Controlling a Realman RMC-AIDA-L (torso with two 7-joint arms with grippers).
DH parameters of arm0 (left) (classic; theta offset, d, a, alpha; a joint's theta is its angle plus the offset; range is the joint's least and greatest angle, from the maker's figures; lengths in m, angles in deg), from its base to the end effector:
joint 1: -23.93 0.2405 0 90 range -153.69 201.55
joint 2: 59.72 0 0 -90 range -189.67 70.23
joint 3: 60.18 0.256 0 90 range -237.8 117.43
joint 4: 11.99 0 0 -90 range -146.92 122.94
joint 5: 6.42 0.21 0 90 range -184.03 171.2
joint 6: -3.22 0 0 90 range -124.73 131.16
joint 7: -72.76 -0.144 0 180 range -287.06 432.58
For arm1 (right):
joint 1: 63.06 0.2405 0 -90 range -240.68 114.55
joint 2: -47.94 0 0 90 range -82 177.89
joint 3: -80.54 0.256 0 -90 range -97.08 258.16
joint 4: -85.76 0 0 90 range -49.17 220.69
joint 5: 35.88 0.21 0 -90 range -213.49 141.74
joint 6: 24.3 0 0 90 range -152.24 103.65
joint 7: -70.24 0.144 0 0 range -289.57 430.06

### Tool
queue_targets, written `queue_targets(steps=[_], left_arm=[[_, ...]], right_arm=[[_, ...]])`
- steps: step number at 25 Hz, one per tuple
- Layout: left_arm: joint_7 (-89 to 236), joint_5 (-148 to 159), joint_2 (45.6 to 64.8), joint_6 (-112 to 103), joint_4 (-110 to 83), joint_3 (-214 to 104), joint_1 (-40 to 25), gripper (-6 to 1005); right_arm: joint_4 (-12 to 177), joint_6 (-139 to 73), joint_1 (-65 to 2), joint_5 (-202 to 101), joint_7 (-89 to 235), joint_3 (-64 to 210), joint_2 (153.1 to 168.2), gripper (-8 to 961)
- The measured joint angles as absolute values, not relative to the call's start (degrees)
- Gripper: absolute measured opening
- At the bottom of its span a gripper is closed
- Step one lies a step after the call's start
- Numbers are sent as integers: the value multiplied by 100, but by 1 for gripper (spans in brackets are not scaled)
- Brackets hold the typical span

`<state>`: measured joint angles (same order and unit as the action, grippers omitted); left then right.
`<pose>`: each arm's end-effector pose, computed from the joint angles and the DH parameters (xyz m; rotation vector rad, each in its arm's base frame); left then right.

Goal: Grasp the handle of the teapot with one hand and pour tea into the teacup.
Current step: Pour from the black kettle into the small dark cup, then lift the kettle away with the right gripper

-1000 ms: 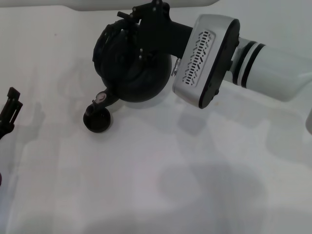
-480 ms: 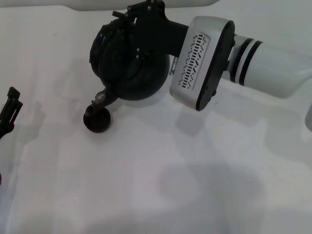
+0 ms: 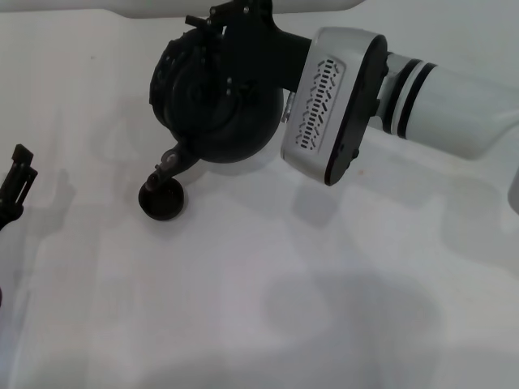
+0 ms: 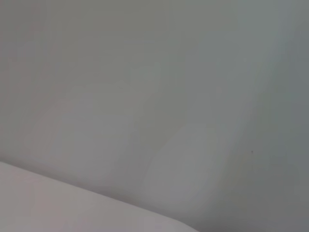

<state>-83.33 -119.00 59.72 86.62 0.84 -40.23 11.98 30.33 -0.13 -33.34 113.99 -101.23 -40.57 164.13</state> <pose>-0.3706 0.2065 -0.0365 -1.4749 -0.9104 -0.8748 0.1226 0.3580 -0.1059 -2.2980 -0.6090 0.3790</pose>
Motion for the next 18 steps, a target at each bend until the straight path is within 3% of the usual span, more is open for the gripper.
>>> queue_targets(steps=[18], left_arm=[[-8333,-11900,5963,8662,58,-4023,1189,877]], right_arm=[[3021,-163,-3194,11108,-10123,-3940,16414,107]])
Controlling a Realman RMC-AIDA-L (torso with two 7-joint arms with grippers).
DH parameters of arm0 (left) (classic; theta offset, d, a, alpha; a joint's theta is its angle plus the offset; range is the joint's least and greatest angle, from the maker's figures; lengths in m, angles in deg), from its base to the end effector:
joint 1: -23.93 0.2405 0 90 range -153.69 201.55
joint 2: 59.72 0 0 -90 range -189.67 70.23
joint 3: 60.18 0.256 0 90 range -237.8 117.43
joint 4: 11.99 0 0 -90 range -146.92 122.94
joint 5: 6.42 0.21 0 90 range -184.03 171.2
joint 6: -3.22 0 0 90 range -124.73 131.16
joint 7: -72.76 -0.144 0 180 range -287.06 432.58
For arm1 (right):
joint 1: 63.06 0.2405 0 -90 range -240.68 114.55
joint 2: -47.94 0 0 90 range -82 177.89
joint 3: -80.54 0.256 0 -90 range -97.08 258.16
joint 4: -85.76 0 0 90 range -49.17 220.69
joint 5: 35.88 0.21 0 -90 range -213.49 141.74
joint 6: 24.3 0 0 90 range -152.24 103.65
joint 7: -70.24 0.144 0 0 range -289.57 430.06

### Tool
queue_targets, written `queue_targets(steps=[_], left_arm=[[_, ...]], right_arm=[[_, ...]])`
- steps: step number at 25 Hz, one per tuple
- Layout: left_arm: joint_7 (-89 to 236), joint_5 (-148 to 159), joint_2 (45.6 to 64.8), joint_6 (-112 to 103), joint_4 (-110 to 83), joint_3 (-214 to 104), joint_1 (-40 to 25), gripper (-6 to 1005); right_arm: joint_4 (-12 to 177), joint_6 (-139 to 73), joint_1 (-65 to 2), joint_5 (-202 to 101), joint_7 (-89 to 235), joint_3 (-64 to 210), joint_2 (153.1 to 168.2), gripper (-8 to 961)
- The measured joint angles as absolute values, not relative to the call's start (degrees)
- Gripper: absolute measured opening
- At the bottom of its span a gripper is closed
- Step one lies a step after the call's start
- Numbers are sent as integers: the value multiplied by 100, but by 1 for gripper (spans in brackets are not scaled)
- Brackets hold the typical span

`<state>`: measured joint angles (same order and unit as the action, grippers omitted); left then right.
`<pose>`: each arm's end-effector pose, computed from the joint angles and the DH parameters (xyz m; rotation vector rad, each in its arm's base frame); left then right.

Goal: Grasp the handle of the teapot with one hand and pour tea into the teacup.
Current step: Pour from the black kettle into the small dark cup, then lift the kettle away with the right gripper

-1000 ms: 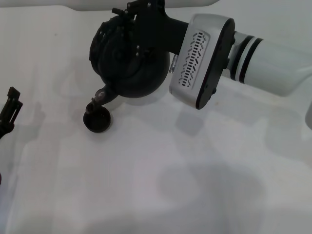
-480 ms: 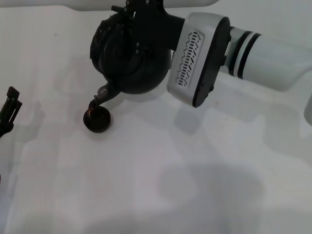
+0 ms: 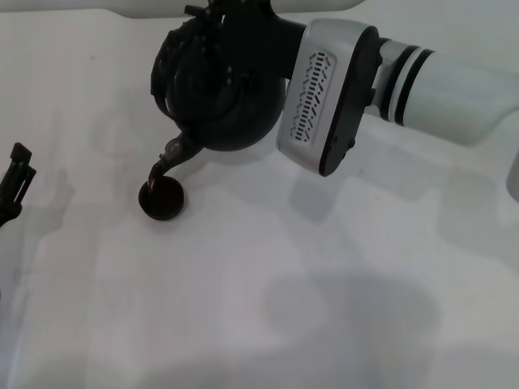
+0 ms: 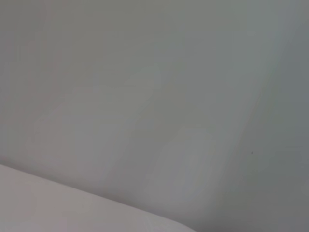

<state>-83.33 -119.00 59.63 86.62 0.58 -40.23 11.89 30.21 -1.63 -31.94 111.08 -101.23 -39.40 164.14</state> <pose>-0.3711 0.2076 -0.0350 -1.4767 -0.9032 -0.8731 0.1173 0.3660 -0.1032 -2.2736 -0.6668 0.3332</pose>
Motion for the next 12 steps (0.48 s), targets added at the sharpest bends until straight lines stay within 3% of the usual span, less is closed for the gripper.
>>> queue_targets(steps=[12], left_arm=[[-8333,-11900,5963,8662,58,-4023,1189,877]], right_arm=[[2938,-155,-3239,10917,-10123,-3875,16414,106]])
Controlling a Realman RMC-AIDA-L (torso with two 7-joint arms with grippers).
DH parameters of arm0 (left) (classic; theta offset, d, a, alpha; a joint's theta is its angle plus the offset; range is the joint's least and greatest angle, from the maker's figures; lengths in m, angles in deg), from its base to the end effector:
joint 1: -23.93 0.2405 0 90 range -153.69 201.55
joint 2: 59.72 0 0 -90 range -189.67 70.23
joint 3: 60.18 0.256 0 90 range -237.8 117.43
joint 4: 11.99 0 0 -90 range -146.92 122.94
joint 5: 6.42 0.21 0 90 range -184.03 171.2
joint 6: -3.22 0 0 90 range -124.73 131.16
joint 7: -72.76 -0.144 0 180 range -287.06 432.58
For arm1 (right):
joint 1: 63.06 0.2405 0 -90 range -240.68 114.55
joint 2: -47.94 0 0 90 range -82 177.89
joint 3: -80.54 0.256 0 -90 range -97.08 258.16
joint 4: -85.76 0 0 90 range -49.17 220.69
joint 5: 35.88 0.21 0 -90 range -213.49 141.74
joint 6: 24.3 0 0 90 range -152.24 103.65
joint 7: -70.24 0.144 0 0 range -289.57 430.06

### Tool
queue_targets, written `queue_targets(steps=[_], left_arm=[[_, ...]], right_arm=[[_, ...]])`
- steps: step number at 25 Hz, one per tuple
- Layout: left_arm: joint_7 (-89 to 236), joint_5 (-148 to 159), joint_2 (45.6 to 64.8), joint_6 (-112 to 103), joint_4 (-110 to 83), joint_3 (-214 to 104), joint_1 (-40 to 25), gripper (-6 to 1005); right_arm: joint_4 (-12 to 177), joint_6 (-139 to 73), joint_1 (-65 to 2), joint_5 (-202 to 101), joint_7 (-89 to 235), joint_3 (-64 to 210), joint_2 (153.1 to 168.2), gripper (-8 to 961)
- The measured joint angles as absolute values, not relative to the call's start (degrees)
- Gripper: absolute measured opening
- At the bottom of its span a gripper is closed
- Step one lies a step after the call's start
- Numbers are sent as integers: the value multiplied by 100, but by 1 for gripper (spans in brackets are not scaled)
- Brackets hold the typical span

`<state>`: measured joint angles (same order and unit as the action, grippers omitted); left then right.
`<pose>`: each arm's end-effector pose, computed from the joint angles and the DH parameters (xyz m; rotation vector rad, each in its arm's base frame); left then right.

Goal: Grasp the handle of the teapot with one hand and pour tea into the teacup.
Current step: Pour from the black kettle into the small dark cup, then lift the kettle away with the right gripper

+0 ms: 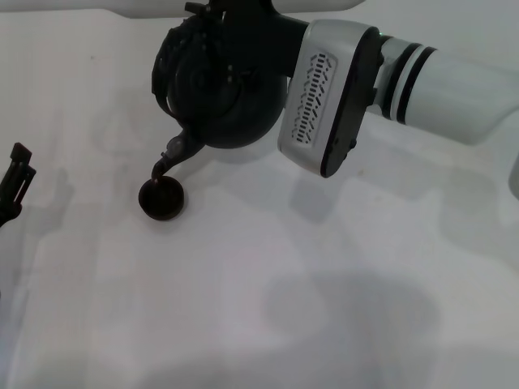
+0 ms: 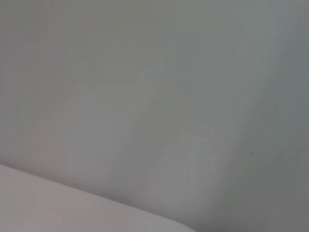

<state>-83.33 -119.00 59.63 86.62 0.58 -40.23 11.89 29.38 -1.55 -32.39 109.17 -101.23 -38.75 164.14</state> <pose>-0.3711 0.2076 -0.0350 -1.4767 -0.9032 -0.8731 0.1161 0.3658 -0.1009 -2.2600 -0.6958 0.3253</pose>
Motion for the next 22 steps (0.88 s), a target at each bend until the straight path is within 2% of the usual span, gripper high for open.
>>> queue_targets(steps=[22], left_arm=[[-8333,-11900,5963,8662,58,-4042,1180,877]], right_arm=[[2951,-163,-3248,10781,-10123,-3862,16414,106]])
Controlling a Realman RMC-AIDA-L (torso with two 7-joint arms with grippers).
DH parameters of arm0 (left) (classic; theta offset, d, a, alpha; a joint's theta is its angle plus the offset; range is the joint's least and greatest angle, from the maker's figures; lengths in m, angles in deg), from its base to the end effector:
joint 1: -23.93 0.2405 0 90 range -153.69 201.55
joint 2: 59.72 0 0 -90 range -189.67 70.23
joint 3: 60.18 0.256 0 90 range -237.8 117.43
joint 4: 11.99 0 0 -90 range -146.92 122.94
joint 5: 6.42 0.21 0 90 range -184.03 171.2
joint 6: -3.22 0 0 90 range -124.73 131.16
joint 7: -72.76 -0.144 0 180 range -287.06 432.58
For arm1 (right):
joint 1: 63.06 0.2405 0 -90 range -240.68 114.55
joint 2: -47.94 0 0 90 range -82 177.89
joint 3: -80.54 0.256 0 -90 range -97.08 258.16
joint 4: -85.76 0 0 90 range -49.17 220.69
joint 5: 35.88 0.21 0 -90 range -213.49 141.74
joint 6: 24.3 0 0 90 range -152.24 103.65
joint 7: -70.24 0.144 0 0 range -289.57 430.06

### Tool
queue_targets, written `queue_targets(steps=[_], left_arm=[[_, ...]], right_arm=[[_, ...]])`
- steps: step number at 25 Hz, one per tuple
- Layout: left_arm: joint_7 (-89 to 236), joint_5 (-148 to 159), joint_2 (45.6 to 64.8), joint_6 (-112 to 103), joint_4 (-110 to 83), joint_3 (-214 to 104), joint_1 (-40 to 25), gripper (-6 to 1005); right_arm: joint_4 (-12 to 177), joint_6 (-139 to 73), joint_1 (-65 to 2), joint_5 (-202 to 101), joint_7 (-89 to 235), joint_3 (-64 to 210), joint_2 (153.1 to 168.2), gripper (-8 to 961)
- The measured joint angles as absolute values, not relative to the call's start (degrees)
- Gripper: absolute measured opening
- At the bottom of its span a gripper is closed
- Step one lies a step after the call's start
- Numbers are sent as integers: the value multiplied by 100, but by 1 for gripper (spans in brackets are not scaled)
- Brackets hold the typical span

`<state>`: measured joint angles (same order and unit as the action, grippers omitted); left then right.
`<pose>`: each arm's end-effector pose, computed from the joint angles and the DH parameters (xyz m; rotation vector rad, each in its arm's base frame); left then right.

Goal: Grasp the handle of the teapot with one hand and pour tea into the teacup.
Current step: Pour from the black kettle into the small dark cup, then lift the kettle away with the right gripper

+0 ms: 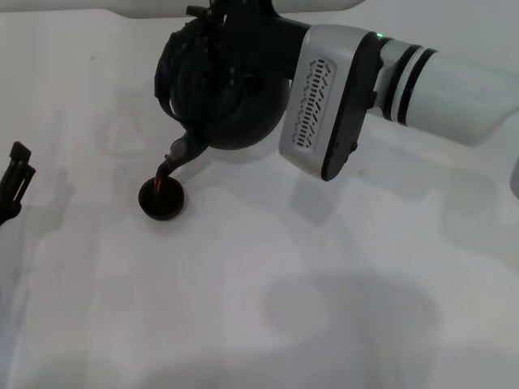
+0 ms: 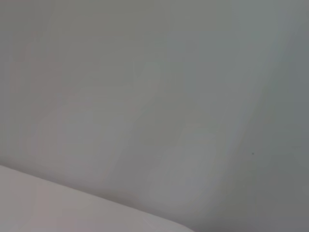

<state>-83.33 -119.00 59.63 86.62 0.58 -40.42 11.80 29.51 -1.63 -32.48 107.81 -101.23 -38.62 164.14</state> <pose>-0.3709 0.2083 -0.0346 -1.4740 -0.9022 -0.8745 0.1183 0.3657 -0.1015 -2.2591 -0.7166 0.3059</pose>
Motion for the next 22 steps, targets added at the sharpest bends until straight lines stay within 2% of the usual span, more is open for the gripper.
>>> queue_targets(steps=[22], left_arm=[[-8333,-11900,5968,8641,58,-4050,1137,876]], right_arm=[[3029,-118,-3330,11208,-10114,-3834,16413,106]])
